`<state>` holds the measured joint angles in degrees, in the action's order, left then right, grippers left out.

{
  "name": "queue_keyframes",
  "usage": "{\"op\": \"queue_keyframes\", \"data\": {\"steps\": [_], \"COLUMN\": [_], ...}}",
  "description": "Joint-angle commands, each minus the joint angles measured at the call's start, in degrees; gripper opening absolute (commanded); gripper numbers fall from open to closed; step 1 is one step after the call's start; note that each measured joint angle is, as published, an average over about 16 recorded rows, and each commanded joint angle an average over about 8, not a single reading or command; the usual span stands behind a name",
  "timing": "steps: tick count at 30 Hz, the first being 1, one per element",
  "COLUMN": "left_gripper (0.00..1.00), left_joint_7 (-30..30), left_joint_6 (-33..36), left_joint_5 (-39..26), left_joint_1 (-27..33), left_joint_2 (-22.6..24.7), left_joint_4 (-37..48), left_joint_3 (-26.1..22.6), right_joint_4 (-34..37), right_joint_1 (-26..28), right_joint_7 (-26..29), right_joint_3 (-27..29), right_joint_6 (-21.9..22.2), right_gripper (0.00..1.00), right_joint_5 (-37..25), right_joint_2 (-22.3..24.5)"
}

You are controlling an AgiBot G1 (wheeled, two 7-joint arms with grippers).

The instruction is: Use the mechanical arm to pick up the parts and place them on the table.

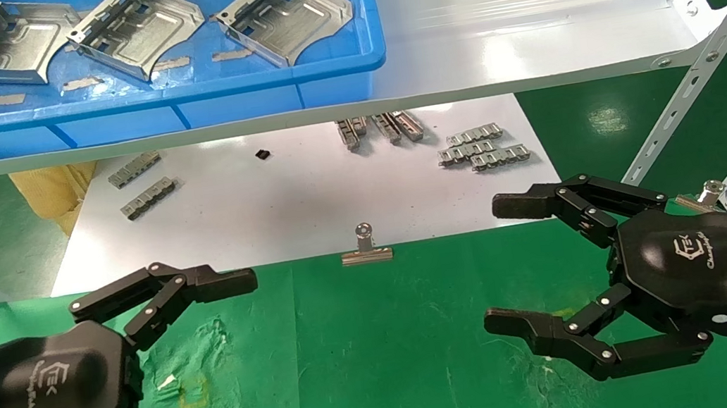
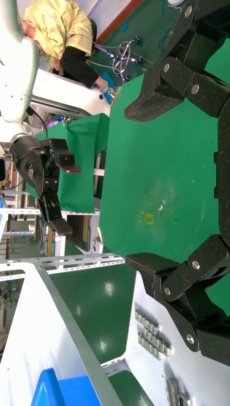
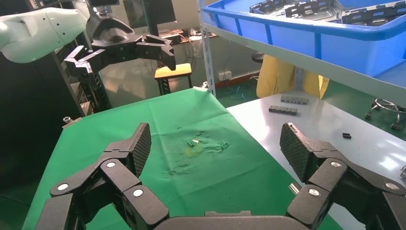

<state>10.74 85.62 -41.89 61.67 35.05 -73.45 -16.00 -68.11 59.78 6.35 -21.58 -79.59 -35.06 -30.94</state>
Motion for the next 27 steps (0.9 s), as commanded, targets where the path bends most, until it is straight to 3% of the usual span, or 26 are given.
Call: {"op": "queue_keyframes", "data": {"steps": [1,7,13,14,21,22,27], "left_gripper": [1.00,1.00,1.00,1.00,1.00,1.00,1.00], "left_joint_7": [0.0,0.0,0.0,0.0,0.0,0.0,0.7], "left_joint_6": [0.0,0.0,0.0,0.0,0.0,-0.1,-2.0], "left_joint_5": [0.0,0.0,0.0,0.0,0.0,0.0,-0.1], "left_joint_1": [0.0,0.0,0.0,0.0,0.0,0.0,0.7], "left_joint_2": [0.0,0.0,0.0,0.0,0.0,0.0,0.6], "left_joint_4": [0.0,0.0,0.0,0.0,0.0,0.1,0.6], "left_joint_3": [0.0,0.0,0.0,0.0,0.0,0.0,0.2], "right_joint_4": [0.0,0.0,0.0,0.0,0.0,0.0,0.0], "right_joint_1": [0.0,0.0,0.0,0.0,0.0,0.0,0.0], "right_joint_7": [0.0,0.0,0.0,0.0,0.0,0.0,0.0], "right_joint_3": [0.0,0.0,0.0,0.0,0.0,0.0,0.0], "right_joint_6": [0.0,0.0,0.0,0.0,0.0,0.0,0.0], "right_gripper": [0.92,1.00,1.00,0.92,0.05,0.00,0.00], "right_joint_5": [0.0,0.0,0.0,0.0,0.0,0.0,0.0], "right_joint_2": [0.0,0.0,0.0,0.0,0.0,0.0,0.0]}}
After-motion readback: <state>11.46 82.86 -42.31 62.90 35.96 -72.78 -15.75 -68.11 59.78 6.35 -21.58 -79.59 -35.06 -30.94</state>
